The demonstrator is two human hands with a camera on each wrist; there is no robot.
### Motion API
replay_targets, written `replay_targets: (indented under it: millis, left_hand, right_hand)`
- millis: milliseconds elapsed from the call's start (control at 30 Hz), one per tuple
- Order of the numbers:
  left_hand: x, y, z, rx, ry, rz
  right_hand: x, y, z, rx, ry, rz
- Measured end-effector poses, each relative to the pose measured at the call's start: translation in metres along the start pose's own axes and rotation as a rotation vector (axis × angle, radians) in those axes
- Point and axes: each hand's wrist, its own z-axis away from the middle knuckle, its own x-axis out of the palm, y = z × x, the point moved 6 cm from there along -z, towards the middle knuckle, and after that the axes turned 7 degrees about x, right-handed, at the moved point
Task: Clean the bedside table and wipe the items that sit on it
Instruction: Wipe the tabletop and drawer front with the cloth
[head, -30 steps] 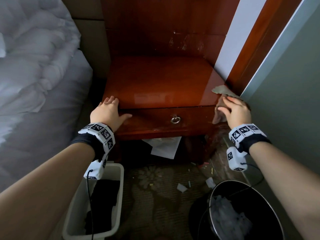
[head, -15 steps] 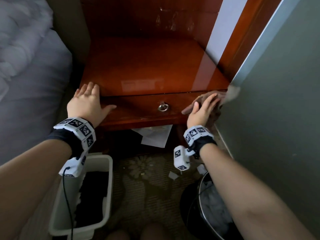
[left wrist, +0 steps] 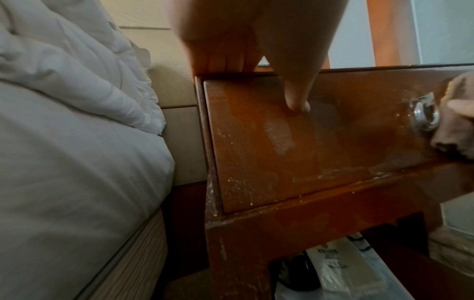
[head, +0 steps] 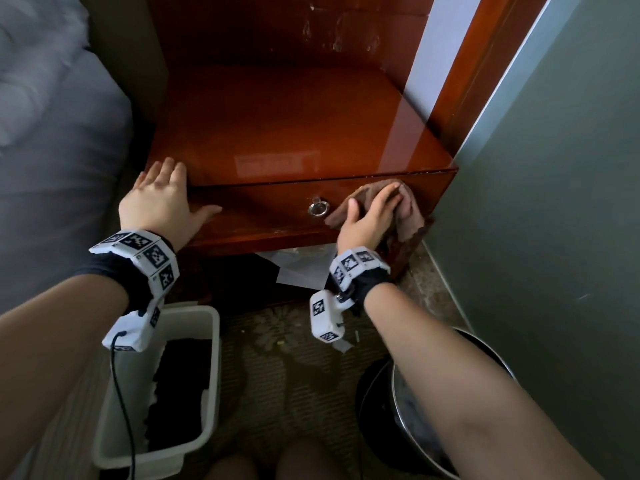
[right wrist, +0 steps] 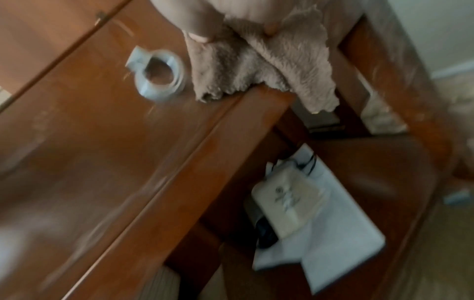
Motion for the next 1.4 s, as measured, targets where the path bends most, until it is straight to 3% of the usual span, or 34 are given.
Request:
replay_targets:
  millis: [133,333,500,800,1067,1267,1400]
  left_hand:
    - [0.002,0.000,0.000,-0.002,0.004,0.004]
    - [0.001,-0.001,0.000,0.005,0.003,0.004]
    - [0.003,-0.002,0.000,0.010,0.008,0.015]
    - [0.004,-0.008,0.000,0.031,-0.048,0.011]
    - [-0.013,-0.020,0.006,0.016,-0.074,0.127]
    - [-0.021,-0.067,0.049,-0.231,-0.043,0.221]
    - [-0.033,-0.086,0.066,-0.302,0.014,0.243]
  right_hand:
    - [-0.036,0.006,-0.046,-0.048,0.118,0.050]
    - [-0.046,0.021,-0.065,-0.011,0.107,0.084]
    - [-0.007,0.022,-0.015,0.117,0.005,0.044]
    - [0.047,-0.022,0.076,0.228,-0.084,-0.159]
    - [0.084,-0.059,0.135,0.468,-0.207,-0.319]
    - [0.118,-0.098,0.186,0.472,-0.401,-0.222]
    - [0.129,-0.112,0.198,0.494,-0.522,-0.180]
